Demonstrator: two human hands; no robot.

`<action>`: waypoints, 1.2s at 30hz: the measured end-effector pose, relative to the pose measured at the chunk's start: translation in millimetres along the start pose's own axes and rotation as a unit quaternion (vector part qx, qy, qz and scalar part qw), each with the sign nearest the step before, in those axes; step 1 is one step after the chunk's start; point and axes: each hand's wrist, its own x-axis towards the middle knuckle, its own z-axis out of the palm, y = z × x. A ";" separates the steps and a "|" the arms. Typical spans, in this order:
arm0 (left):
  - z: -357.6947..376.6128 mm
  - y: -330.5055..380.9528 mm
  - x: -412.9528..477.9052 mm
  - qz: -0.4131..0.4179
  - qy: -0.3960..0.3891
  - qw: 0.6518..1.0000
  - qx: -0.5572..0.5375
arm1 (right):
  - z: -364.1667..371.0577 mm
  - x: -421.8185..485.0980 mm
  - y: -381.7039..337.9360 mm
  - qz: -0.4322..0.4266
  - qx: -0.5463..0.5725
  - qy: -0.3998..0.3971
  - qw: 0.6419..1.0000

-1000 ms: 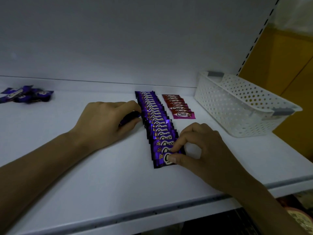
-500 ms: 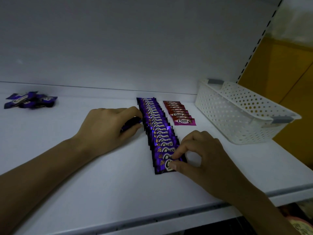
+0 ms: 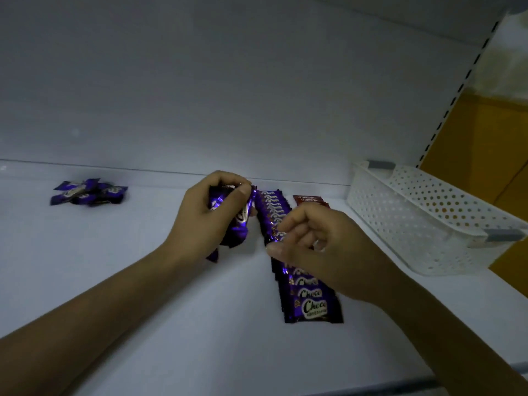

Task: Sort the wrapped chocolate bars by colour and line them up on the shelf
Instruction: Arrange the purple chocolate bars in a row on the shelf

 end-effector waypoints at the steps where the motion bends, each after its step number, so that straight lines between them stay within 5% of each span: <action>1: -0.4 2.6 1.0 -0.021 0.017 0.999 -0.027 | 4.7 10.7 -5.9 0.012 0.019 -0.010 1.000; 8: -9.1 0.8 9.3 -0.068 0.032 0.989 -0.126 | 37.1 58.5 -22.7 -0.003 0.045 -0.013 0.999; 17: -7.3 -1.5 7.1 -0.052 -0.011 0.995 -0.085 | 14.2 60.4 -13.2 0.036 0.163 0.006 0.986; 26: -5.9 -1.6 5.7 -0.091 -0.034 0.991 -0.095 | 4.8 48.5 -3.4 -0.022 0.096 0.096 0.990; 36: -3.1 -6.8 1.2 -0.028 0.000 1.000 -0.013 | -1.7 37.5 -12.1 0.025 0.242 0.018 0.970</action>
